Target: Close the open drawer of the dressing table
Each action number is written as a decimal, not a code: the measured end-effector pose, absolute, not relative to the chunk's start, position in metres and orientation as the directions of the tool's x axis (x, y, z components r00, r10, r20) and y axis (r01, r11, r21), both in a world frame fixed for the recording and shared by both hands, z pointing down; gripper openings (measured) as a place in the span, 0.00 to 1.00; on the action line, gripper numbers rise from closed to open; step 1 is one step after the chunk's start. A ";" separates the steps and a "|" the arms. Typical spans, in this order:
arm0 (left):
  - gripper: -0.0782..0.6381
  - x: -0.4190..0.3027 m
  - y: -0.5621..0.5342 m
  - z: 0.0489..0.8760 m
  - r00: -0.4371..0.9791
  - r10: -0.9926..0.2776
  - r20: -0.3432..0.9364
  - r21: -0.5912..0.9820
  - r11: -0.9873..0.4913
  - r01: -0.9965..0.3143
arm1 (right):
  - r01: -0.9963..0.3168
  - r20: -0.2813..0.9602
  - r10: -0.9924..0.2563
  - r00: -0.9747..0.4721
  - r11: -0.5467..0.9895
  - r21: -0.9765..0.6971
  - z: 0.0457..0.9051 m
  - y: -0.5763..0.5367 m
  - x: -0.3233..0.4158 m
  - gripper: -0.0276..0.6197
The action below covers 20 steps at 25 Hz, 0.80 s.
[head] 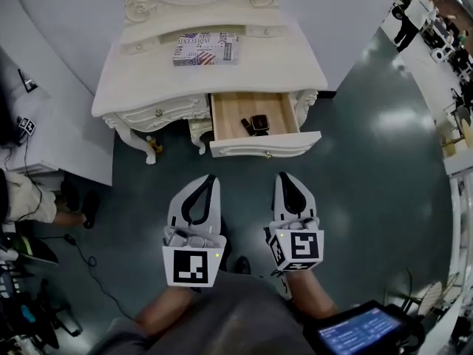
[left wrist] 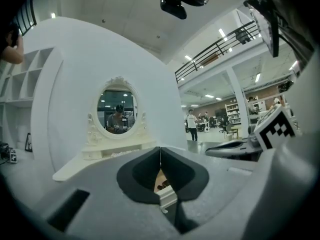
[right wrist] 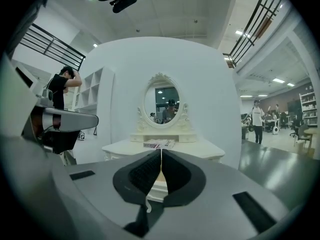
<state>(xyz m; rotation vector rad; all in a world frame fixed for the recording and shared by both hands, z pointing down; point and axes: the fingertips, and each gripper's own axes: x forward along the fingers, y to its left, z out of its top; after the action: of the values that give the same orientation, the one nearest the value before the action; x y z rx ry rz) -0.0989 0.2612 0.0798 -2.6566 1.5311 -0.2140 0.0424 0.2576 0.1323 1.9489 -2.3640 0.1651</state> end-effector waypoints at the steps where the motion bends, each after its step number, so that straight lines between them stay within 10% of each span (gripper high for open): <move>1: 0.13 -0.102 0.252 0.082 0.497 -0.863 0.093 -0.124 -0.505 -0.854 | -0.983 0.126 -0.975 -0.184 0.181 -0.036 0.133 0.248 0.041 0.07; 20: 0.13 -0.109 0.141 0.056 0.567 -0.823 0.023 -0.084 -0.567 -0.819 | -0.997 0.064 -0.995 -0.071 0.073 0.031 0.092 0.158 0.052 0.07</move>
<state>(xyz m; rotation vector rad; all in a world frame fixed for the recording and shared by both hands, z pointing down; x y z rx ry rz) -0.1089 0.1409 0.0556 -2.7243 1.4292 -0.0911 0.0515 0.1576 0.0919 2.0938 -2.2497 0.0322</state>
